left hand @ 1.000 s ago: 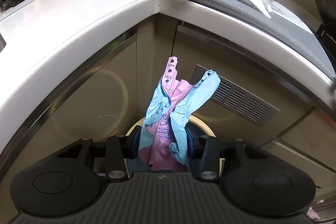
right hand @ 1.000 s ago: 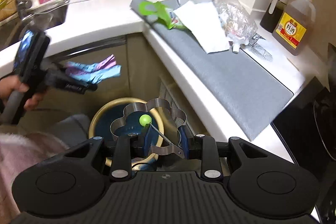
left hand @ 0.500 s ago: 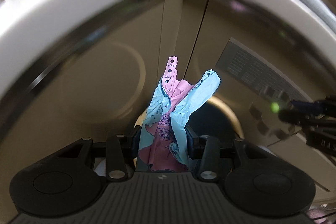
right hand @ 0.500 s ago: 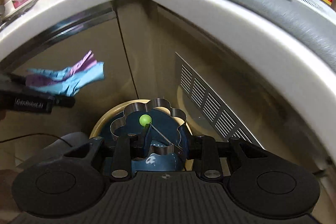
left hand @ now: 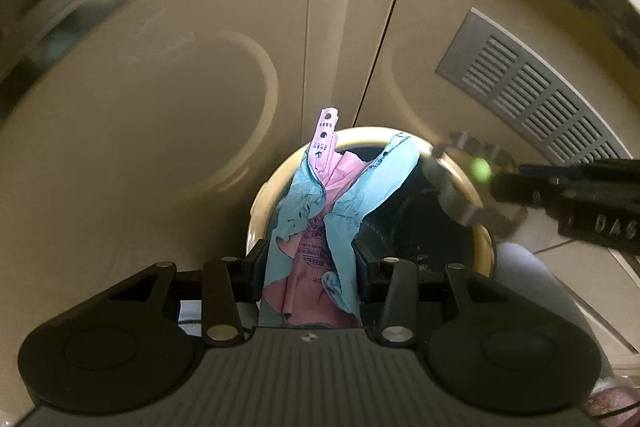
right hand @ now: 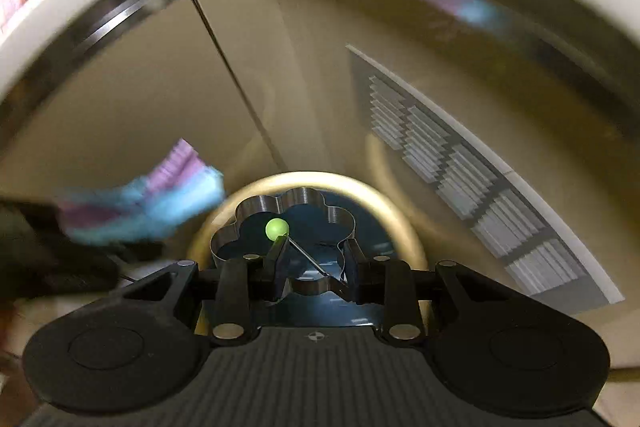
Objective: Collect trash
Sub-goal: 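Lower the glove with the left gripper and the egg ring with the right gripper over the bin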
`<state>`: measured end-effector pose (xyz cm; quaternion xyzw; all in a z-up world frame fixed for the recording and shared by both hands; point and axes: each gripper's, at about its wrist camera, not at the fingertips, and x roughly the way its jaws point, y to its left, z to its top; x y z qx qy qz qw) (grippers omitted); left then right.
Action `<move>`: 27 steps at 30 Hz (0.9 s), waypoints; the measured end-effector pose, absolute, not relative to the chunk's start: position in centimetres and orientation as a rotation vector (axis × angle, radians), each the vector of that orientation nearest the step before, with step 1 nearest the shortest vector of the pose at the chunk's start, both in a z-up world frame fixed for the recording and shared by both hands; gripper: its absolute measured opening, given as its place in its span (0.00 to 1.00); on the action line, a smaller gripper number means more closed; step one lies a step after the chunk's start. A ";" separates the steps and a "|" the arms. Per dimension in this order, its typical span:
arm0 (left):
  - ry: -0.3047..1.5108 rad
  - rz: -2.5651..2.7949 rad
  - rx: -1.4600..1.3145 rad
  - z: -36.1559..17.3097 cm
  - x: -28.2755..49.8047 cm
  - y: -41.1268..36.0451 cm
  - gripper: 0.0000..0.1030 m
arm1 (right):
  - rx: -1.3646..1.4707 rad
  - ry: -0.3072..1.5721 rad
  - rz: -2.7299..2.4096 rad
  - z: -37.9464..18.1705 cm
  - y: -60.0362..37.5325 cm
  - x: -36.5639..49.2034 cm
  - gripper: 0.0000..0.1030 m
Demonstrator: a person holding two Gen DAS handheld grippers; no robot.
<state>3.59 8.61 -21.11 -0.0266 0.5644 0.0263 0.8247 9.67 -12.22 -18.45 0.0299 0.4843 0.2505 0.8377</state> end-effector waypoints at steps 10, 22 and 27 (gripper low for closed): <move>1.239 0.058 -0.059 -22.3 3.4 9.5 0.46 | -0.046 1.026 0.509 -19.5 -10.8 9.9 0.31; 1.124 -0.048 -0.053 -20.2 2.4 9.1 0.46 | -0.287 0.917 0.487 -11.7 -15.1 2.9 0.31; 1.080 -0.053 -0.057 -18.8 0.7 8.9 0.46 | -0.398 0.931 0.515 -9.9 -16.9 1.0 0.31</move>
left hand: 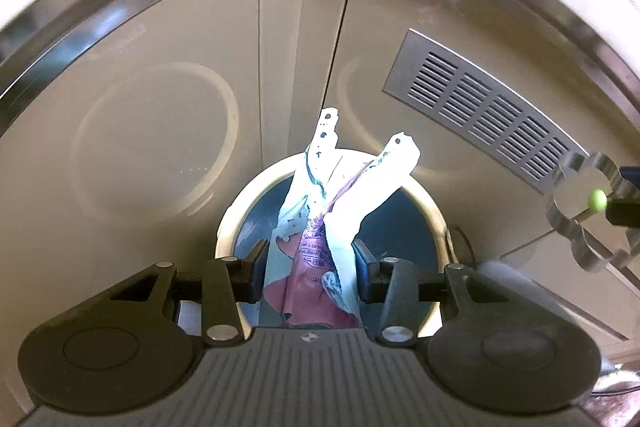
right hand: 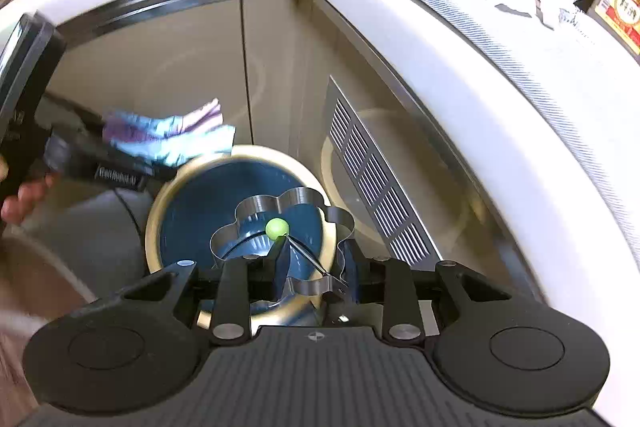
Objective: Collect trash
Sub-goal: 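Lower the glove with the left gripper and the egg ring with the right gripper over the bin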
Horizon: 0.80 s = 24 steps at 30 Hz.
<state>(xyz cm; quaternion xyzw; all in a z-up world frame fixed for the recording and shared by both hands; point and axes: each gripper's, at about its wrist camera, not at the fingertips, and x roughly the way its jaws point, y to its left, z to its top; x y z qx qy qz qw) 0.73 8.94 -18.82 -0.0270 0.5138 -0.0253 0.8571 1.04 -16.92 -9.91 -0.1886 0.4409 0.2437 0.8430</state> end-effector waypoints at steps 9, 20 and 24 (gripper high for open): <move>1.096 -0.064 -0.020 -18.7 1.4 6.2 0.46 | -0.477 0.931 0.506 -10.3 -23.8 -3.9 0.30; 1.111 0.009 0.034 -19.2 0.7 6.6 0.46 | -0.424 0.906 0.531 -18.9 -20.4 1.9 0.31; 1.117 0.031 0.024 -19.5 0.3 7.1 0.46 | -0.372 0.895 0.513 -20.1 -19.7 3.8 0.30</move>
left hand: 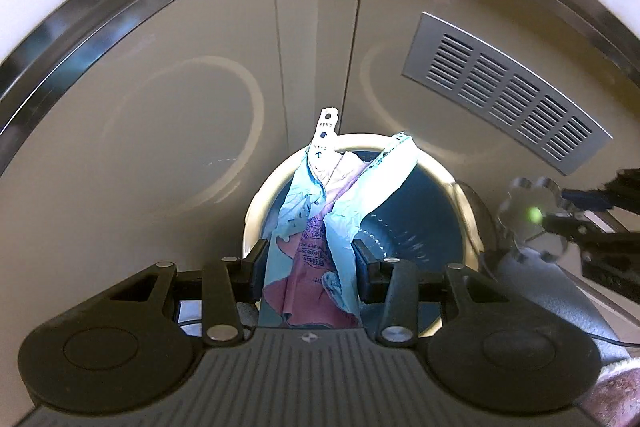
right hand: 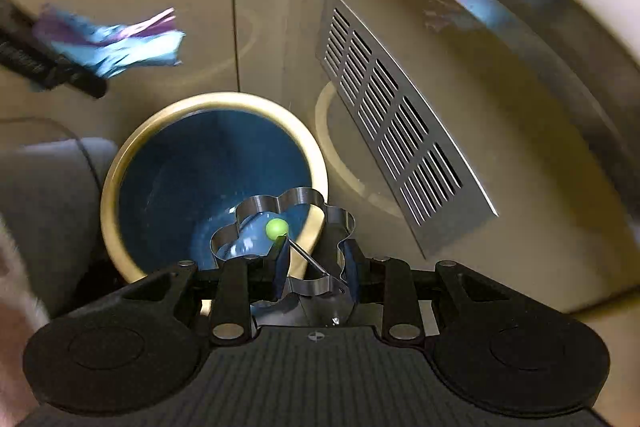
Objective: Collect trash
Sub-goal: 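Lower the glove with the left gripper and the egg ring with the right gripper over the bin, then open the left gripper to drop the glove while the right gripper drops the egg ring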
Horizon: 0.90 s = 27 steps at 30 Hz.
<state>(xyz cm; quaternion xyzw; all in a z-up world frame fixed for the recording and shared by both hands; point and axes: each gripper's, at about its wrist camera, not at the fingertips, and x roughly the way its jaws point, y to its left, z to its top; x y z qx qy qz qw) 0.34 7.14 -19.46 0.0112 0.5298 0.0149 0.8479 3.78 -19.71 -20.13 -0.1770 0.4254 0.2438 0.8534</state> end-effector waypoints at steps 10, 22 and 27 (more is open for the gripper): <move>1.136 0.041 0.026 -19.2 0.5 7.6 0.46 | -0.373 0.924 0.529 -21.3 -17.5 5.4 0.31; 1.307 0.021 0.029 -24.8 2.8 7.1 0.46 | -0.416 1.038 0.558 -25.6 -14.0 9.0 0.31; 1.399 0.015 0.070 -28.0 4.9 6.1 0.46 | -0.408 1.065 0.572 -26.7 -13.3 9.4 0.31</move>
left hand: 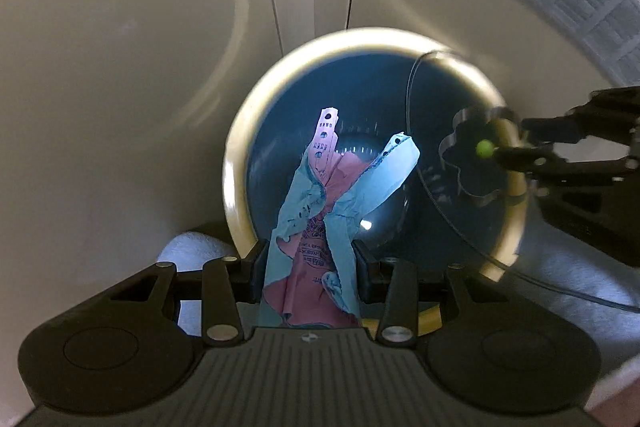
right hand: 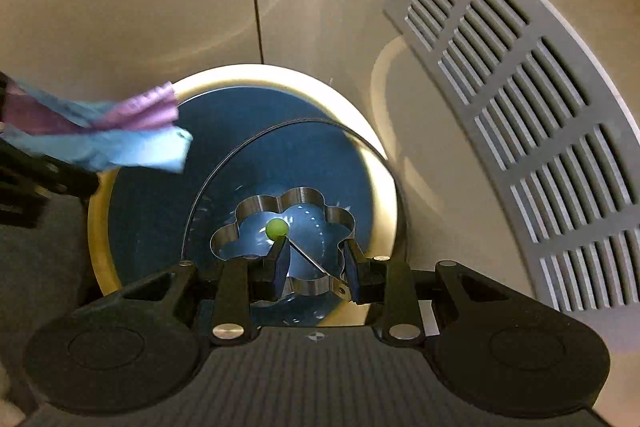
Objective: Collect trash
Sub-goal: 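Open the left gripper to drop the glove while the right gripper drops the egg ring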
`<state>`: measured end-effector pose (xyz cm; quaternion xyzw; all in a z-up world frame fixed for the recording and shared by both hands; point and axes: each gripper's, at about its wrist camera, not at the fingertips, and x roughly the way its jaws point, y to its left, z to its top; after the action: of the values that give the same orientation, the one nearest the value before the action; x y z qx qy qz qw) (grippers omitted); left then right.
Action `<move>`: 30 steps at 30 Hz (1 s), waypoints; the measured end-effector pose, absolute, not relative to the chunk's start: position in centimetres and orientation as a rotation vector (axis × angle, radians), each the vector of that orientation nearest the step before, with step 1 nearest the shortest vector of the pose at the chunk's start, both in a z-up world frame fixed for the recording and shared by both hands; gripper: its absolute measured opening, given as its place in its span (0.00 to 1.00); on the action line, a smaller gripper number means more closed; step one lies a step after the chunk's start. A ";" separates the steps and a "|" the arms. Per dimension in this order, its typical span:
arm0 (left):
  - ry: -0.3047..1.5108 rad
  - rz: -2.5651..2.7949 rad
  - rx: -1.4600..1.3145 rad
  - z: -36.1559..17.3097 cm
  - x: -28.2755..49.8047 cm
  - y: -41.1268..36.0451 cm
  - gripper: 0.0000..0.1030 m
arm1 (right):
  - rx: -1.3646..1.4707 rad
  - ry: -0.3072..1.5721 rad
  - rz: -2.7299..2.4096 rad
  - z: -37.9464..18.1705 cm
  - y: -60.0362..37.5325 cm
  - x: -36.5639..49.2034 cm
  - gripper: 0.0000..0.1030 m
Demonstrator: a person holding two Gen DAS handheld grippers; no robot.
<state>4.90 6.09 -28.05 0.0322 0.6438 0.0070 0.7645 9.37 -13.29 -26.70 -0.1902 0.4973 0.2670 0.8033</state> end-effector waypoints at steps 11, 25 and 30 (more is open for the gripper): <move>1.519 0.024 0.073 -32.5 7.1 5.6 0.47 | -0.427 1.140 0.572 -29.2 -12.0 10.4 0.31; 1.489 0.009 0.098 -31.8 7.6 4.9 1.00 | -0.440 1.122 0.554 -29.6 -11.3 10.4 0.65; 1.401 0.025 0.127 -28.0 6.7 5.6 1.00 | -0.403 1.061 0.528 -25.9 -12.4 9.7 0.66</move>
<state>6.72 5.59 -28.02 0.0585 0.6441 0.0115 0.7626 9.70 -12.35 -25.88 -0.1888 0.4966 0.2471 0.8104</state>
